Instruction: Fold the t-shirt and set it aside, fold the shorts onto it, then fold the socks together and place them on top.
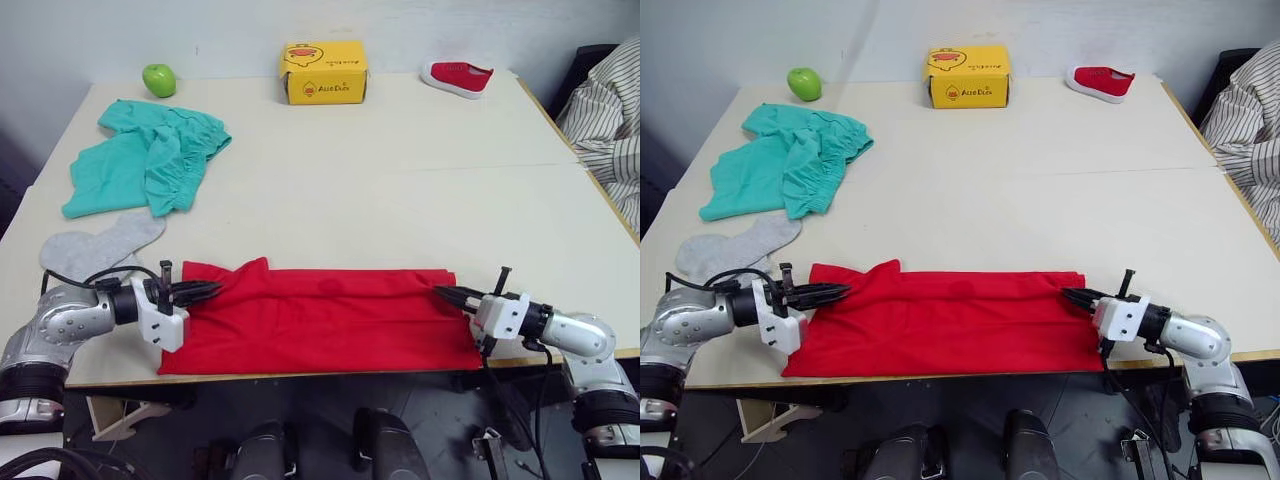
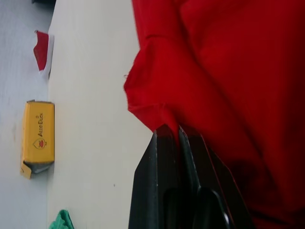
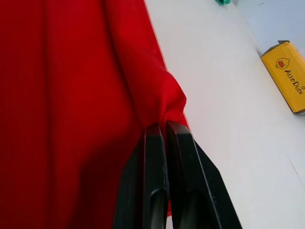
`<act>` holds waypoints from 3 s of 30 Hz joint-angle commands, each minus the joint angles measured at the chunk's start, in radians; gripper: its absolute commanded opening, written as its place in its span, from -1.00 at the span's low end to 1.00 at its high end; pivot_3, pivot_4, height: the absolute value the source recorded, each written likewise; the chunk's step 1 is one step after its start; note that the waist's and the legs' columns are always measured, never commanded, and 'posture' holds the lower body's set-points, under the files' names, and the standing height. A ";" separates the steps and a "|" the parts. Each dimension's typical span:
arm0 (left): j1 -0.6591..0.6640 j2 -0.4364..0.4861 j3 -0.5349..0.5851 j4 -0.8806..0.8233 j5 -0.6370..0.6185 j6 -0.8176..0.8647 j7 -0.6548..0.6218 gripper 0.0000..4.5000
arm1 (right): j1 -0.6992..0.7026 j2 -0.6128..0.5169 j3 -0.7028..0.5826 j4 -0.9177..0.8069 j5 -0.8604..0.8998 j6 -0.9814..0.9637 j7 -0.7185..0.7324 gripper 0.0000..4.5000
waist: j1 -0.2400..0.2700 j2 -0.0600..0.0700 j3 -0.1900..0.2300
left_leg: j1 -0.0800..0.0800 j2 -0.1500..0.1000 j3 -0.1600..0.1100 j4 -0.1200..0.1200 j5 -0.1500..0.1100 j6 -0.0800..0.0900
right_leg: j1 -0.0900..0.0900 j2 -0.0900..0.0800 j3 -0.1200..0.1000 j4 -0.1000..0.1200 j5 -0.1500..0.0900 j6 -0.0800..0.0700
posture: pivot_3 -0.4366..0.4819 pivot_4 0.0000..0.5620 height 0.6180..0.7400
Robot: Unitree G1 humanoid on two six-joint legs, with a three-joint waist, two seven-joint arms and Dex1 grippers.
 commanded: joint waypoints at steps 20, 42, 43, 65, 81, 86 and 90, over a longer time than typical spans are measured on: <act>0.294 0.182 0.100 -0.394 -0.990 1.283 -0.342 0.87 | 0.226 -0.287 -0.097 -0.584 0.694 1.062 0.214 0.99 | 0.006 0.000 0.000 | 0.001 0.002 -0.002 0.001 -0.001 0.000 | 0.001 0.001 0.001 0.001 0.000 0.000 | -0.05 -0.47 1.00; 0.039 -0.035 0.038 -0.350 -0.813 1.511 -0.351 0.46 | 0.083 -0.125 -0.057 -0.671 0.584 1.196 0.206 1.00 | 0.008 -0.001 -0.001 | -0.001 0.000 -0.001 0.001 -0.002 -0.001 | 0.000 0.002 0.002 -0.001 0.000 0.000 | -0.05 -0.47 1.00; 0.033 -0.041 0.041 -0.341 -0.808 1.500 -0.356 0.32 | 0.085 -0.124 -0.058 -0.672 0.583 1.195 0.207 1.00 | 0.009 -0.001 -0.001 | -0.001 0.000 -0.001 0.001 -0.002 -0.001 | 0.000 0.002 0.002 -0.001 0.000 0.000 | -0.05 -0.47 1.00; 0.003 -0.068 0.046 -0.285 -0.613 0.765 -0.535 -0.98 | 0.174 -0.145 -0.107 -0.679 0.543 1.172 0.200 1.00 | 0.008 -0.002 -0.001 | -0.001 0.000 -0.001 0.001 -0.002 0.000 | 0.000 0.001 0.001 -0.001 0.000 0.000 | -0.05 -0.47 1.00; 0.063 0.068 -0.072 -0.020 -0.377 -0.117 -0.473 -0.98 | 0.211 -0.136 -0.150 -0.645 0.504 1.167 0.170 1.00 | 0.007 -0.002 -0.001 | 0.000 0.000 -0.001 0.001 -0.004 0.002 | 0.000 -0.001 0.000 -0.002 0.000 0.000 | -0.05 -0.47 1.00; 0.121 0.115 -0.108 -0.089 -0.536 0.219 -0.491 -0.98 | 0.230 -0.134 -0.159 -0.625 0.505 1.163 0.181 1.00 | 0.006 -0.002 -0.001 | -0.001 0.001 -0.001 0.001 -0.004 0.002 | 0.000 -0.001 -0.001 -0.002 0.000 0.000 | -0.05 -0.47 1.00; 0.223 0.197 -0.040 -0.303 -0.814 0.731 -0.562 -0.42 | 0.252 -0.144 -0.198 -0.648 0.593 1.256 0.201 1.00 | 0.004 -0.002 -0.001 | -0.001 0.001 -0.001 0.001 -0.004 0.002 | 0.000 0.000 0.000 -0.001 0.000 0.000 | -0.05 -0.47 1.00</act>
